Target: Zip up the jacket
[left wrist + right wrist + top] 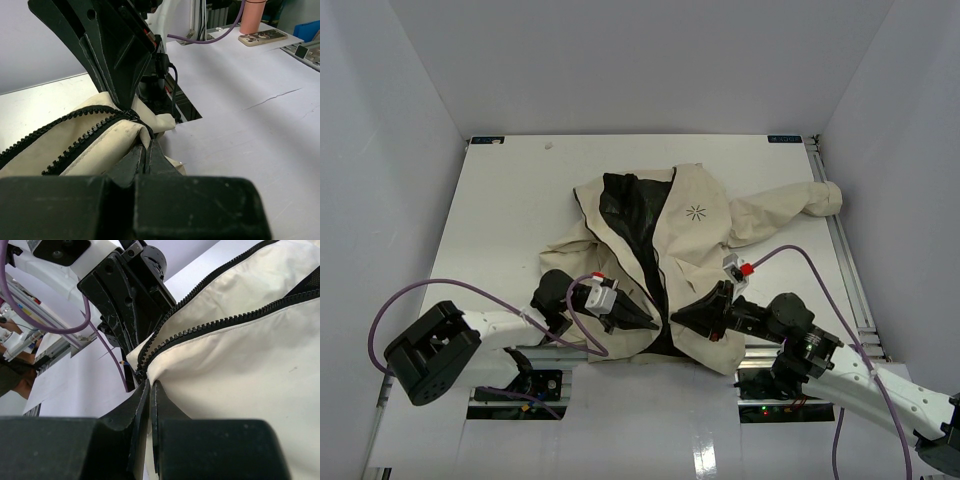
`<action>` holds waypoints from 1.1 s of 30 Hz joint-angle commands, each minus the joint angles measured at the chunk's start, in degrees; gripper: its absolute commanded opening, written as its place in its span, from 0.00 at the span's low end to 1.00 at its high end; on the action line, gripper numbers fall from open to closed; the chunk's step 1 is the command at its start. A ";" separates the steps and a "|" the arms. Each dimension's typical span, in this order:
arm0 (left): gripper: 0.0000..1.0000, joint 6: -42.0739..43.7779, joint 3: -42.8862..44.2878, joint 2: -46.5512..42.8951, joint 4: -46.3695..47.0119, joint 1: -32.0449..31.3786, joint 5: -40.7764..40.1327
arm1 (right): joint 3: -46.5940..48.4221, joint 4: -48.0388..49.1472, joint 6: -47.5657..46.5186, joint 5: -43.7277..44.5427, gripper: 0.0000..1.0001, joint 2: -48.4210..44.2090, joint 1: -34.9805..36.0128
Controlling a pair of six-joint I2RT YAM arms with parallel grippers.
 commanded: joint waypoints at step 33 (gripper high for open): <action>0.00 -1.97 0.82 2.50 -10.84 -0.18 5.62 | 9.68 0.38 -10.15 12.57 0.08 2.31 -0.46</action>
